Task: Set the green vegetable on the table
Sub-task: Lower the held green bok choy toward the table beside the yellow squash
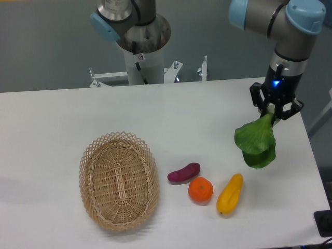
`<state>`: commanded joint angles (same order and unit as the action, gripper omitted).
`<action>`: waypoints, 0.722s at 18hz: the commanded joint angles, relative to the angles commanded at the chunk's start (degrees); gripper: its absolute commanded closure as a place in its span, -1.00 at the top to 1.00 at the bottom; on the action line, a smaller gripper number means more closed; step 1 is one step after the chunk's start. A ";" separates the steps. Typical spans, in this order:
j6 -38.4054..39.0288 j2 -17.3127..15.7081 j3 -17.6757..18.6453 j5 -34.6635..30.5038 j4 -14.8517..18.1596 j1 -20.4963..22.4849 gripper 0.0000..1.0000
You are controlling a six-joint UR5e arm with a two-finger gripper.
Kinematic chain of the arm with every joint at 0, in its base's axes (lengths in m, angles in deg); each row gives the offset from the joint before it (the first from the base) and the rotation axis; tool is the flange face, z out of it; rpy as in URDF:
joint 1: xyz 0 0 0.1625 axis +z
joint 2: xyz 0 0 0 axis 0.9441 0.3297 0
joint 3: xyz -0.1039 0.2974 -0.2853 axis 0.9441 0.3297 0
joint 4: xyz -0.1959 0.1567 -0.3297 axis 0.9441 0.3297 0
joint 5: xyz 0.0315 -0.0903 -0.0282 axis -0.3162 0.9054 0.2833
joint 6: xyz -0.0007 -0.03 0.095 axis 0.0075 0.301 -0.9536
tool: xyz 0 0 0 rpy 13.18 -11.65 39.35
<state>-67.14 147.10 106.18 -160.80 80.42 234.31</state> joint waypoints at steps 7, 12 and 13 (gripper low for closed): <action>-2.02 -0.17 2.90 -0.26 -0.79 0.00 -0.29; -4.31 -0.53 7.55 -0.26 -4.91 0.44 -0.29; -4.31 -0.61 8.78 -0.26 -6.58 0.44 -0.29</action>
<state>-71.45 146.49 114.96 -161.06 73.84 234.75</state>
